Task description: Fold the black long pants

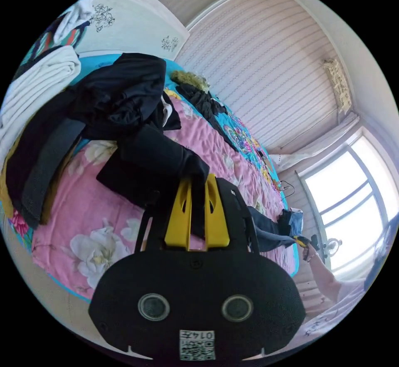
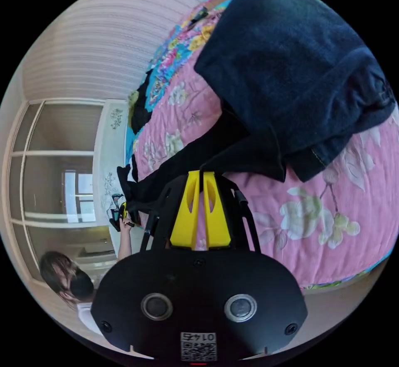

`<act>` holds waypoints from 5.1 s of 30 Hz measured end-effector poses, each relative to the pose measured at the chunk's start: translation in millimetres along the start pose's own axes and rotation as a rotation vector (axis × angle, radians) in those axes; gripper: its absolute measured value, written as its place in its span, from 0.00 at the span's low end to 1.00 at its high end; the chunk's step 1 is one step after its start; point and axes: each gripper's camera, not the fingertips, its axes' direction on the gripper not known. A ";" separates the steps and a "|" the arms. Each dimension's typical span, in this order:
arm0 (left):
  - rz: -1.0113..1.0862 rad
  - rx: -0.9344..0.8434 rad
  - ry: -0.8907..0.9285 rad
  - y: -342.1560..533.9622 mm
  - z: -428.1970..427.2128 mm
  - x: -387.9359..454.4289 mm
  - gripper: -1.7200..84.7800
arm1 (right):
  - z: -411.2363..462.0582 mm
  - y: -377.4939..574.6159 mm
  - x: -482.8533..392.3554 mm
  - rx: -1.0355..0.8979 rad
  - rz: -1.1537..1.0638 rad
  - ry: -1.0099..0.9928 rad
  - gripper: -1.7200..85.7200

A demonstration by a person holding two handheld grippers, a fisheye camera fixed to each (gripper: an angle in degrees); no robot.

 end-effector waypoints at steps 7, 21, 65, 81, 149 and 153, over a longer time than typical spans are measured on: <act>-0.206 0.064 -0.066 -42.7 42.4 -7.2 0.15 | -15.3 -12.4 18.0 0.344 0.009 -0.287 0.07; -0.210 0.078 -0.064 65.2 31.2 -50.6 0.20 | 55.6 66.7 85.0 0.538 0.096 -0.337 0.11; -0.223 0.006 0.114 97.9 -68.8 -71.0 0.08 | 45.7 39.2 84.3 0.280 0.086 -0.417 0.10; -0.243 0.028 0.104 124.2 -69.2 -81.4 0.08 | 71.8 23.3 65.5 0.377 0.007 -0.499 0.03; 1.103 -0.678 -0.239 443.3 362.8 331.6 0.01 | 525.6 225.9 -243.7 -0.433 -0.908 0.313 0.03; 1.048 -0.547 -0.234 430.9 357.5 337.5 0.01 | 541.6 231.4 -275.9 -0.368 -0.944 0.332 0.03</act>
